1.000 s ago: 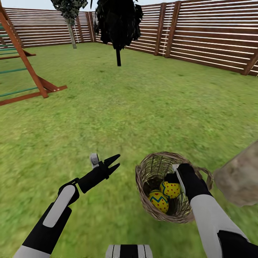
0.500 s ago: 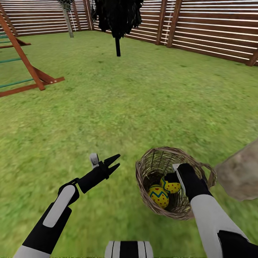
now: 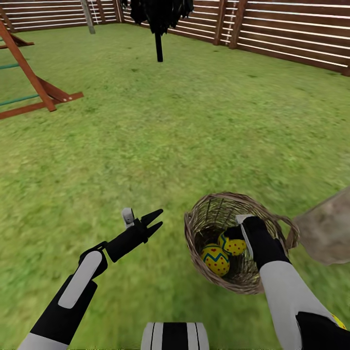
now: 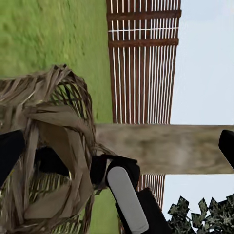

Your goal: Take the three Easter eggs out of the wicker basket on the lawn in the garden, then place them on the lawn next to a single tree (choose any tree) so that all three eggs are next to the same tree and none are left in the basket.

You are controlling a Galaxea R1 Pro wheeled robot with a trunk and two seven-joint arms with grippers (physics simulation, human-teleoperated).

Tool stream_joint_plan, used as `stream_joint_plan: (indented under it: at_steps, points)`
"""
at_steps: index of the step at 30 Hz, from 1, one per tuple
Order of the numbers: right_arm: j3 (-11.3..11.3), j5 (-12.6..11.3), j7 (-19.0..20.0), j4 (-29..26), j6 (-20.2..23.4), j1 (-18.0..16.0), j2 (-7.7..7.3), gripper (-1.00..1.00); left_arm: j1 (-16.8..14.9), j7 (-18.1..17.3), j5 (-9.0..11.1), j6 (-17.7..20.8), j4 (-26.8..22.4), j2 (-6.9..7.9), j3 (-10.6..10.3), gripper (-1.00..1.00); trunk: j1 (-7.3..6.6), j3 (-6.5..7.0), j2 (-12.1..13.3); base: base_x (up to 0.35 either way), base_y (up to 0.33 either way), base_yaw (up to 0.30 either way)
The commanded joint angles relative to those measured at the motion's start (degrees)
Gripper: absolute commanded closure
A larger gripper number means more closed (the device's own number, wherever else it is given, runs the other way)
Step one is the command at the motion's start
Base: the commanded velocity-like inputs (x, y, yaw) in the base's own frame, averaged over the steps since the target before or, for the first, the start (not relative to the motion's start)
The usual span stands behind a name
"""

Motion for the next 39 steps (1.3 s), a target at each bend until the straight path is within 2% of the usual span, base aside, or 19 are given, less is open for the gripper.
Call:
stream_joint_plan:
  at_steps: [1, 12, 17, 36, 37, 39]
  points:
    - [-0.28, 0.58, 0.50, -0.11, 0.20, -0.17, 0.06, -1.00, -0.03, -0.04, 0.28, 0.17, 0.01, 0.04, -0.05, -1.00, 0.01, -0.27, -0.03, 0.000, 0.000, 0.000]
    - [-0.31, 0.85, 0.33, -0.48, 0.15, -0.43, 0.04, -1.00, -0.03, -0.04, 0.28, 0.17, 0.01, 0.04, -0.05, -1.00, 0.30, -2.70, -0.18, 0.000, 0.000, 0.000]
    - [-0.22, 0.53, 0.52, -0.55, 0.24, -1.35, -0.22, -1.00, 0.52, -0.20, 0.38, 0.12, 0.30, -0.05, 0.23, -1.00, 0.30, -2.70, -0.18, 0.000, 0.000, 0.000]
    - [-0.30, 0.47, 0.35, -0.48, 0.58, -2.00, 0.05, -1.00, 0.67, -0.21, 0.45, 0.17, 0.61, -0.05, 0.40, -1.00, 0.79, -6.91, -0.43, 0.000, 0.000, 0.000]
    - [-0.34, 0.51, 0.39, -0.52, 0.59, -2.00, 0.07, 1.00, 0.67, -0.21, 0.45, 0.17, 0.61, -0.05, 0.42, -1.00, 0.82, -7.13, -0.45, 0.000, 0.000, 0.000]
    - [-0.33, 0.46, 0.43, -0.48, 0.59, -2.00, 0.05, 1.00, 0.67, -0.23, 0.50, 0.16, 0.60, -0.05, 0.41, -1.00, 0.82, -7.13, -0.45, 0.000, 0.000, 0.000]
